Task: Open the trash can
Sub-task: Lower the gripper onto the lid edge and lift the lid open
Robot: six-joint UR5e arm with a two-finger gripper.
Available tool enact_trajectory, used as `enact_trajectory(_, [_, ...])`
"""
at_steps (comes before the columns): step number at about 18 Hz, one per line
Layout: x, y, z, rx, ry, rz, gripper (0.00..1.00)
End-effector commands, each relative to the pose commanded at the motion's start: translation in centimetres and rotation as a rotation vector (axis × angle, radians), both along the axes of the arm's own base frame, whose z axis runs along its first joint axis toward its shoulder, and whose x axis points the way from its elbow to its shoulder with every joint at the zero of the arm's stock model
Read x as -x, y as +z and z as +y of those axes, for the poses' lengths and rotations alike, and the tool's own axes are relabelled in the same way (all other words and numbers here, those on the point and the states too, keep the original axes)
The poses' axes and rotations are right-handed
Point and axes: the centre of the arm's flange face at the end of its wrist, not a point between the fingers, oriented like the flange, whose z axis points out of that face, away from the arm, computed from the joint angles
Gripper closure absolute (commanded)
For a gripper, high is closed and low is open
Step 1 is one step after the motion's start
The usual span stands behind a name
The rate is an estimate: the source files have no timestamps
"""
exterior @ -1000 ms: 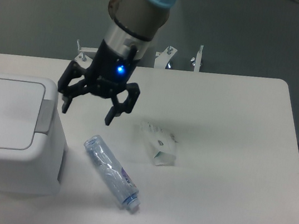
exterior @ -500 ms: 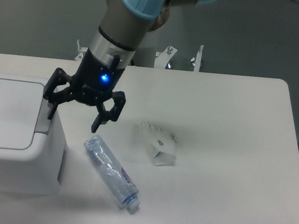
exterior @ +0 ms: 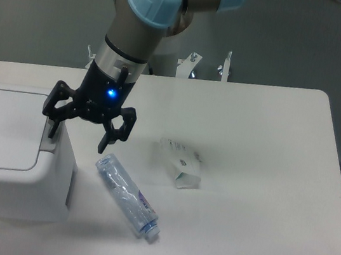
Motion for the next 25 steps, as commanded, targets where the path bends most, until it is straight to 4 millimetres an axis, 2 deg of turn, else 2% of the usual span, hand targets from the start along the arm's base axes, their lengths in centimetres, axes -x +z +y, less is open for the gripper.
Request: enact_trajectory(25, [0.31,-0.36,0.06,0.015,0.006,0.016,0.00])
